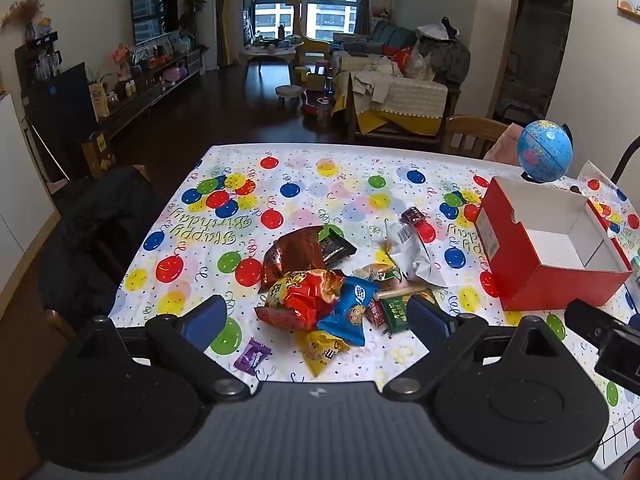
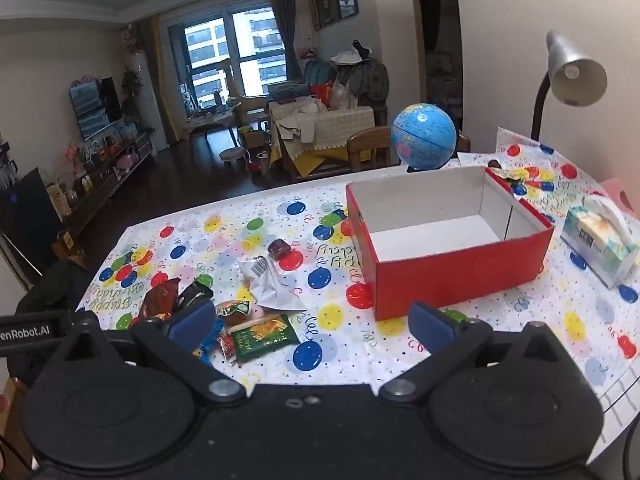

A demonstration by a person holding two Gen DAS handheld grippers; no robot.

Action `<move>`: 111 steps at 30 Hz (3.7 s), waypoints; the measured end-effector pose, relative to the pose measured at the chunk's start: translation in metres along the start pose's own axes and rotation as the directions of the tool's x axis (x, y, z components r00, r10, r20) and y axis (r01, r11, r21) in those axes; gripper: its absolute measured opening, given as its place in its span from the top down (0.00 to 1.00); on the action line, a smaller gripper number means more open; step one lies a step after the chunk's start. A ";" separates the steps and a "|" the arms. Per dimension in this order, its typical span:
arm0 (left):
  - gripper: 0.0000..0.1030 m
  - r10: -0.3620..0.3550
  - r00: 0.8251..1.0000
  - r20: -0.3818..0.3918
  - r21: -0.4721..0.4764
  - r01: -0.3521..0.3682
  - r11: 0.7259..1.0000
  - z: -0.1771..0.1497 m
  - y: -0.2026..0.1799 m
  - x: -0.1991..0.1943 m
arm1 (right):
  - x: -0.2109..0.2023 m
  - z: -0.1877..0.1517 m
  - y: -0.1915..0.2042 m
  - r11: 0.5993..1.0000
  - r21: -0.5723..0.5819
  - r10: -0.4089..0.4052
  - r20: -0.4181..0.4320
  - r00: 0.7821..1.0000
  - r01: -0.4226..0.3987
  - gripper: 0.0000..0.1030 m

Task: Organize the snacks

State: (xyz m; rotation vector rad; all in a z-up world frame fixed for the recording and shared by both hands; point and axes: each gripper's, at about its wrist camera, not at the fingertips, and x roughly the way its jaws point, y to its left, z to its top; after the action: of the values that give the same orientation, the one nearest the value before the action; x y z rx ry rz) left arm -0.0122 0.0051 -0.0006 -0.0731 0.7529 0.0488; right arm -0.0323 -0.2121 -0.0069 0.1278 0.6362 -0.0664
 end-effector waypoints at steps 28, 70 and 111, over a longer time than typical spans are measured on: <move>0.06 -0.062 0.998 -0.008 0.048 0.062 0.997 -0.006 -0.013 -0.017 | -0.023 -0.009 0.007 0.997 -0.015 -0.073 0.054 0.996 0.074 0.01; 0.06 -0.123 0.992 0.034 0.076 0.121 0.990 -0.006 -0.020 -0.031 | -0.045 -0.009 0.002 0.994 0.008 -0.107 0.108 0.988 0.106 0.01; 0.06 0.017 0.983 -0.181 -0.106 -0.036 0.994 0.003 0.037 0.095 | 0.097 -0.015 0.031 0.974 -0.148 0.150 -0.156 0.976 -0.173 0.08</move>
State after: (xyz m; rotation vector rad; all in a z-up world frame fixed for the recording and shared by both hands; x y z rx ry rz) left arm 0.0564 0.0442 -0.0657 -0.1732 0.9321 0.1098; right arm 0.0400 -0.1814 -0.0732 0.0277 0.7707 0.1530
